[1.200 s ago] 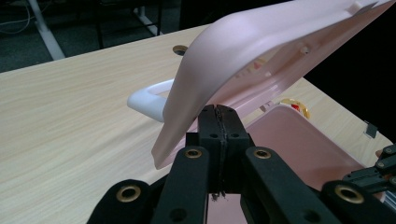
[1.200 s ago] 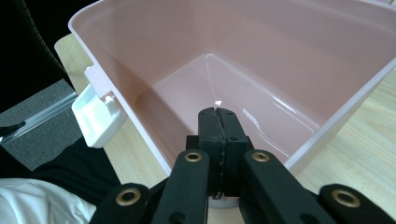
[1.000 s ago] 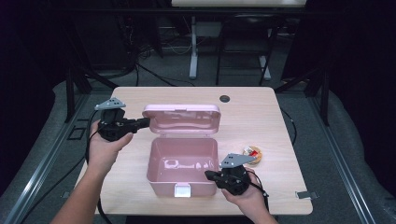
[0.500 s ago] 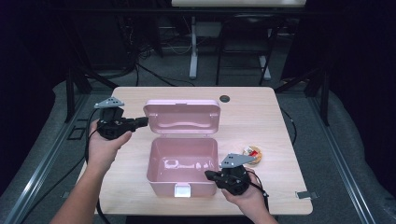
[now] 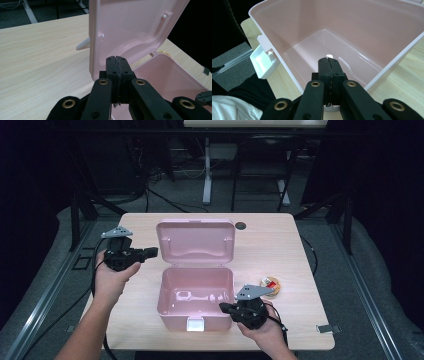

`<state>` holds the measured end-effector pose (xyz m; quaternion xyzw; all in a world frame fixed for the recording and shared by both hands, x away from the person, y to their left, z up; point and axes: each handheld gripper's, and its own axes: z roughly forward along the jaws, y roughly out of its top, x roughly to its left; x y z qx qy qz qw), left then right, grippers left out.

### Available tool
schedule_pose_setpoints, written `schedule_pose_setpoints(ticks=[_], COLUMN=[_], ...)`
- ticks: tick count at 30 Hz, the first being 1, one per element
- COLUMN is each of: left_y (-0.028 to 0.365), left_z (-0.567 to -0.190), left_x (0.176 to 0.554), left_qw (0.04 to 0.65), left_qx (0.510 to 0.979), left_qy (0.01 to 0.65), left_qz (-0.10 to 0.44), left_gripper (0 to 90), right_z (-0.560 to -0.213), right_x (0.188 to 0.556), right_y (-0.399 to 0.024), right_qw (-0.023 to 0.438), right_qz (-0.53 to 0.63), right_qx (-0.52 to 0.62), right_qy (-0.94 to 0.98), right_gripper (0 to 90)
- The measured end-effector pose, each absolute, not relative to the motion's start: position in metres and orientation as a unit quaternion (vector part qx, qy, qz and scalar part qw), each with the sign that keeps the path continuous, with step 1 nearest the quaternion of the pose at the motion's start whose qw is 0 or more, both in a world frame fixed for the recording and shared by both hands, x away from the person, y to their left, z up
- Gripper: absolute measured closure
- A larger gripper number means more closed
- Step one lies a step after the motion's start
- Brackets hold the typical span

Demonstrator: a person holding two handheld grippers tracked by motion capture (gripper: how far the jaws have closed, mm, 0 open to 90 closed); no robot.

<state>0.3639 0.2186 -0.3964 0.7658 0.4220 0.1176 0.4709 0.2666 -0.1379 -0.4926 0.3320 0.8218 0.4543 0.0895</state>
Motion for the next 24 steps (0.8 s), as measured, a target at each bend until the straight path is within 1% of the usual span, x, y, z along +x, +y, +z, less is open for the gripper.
schedule_pose_setpoints(ticks=[8,17,24], left_y=[0.218,0.217,0.217], left_z=[-0.405,-0.426,-0.443], left_x=[0.361,0.348,0.339], left_qw=[0.462,0.468,0.461], left_qx=[0.771,0.77,0.774], left_qy=[0.422,0.419,0.419], left_qz=[0.116,0.108,0.112], left_gripper=[87.3,77.0,74.4], right_z=[-0.493,-0.493,-0.493], right_x=[0.266,0.266,0.266], right_y=[-0.138,-0.138,-0.138], right_qw=[0.09,0.091,0.089], right_qz=[0.454,0.454,0.456], right_qx=[0.333,0.332,0.331], right_qy=[0.822,0.822,0.822], right_gripper=[90.0,90.0,90.0])
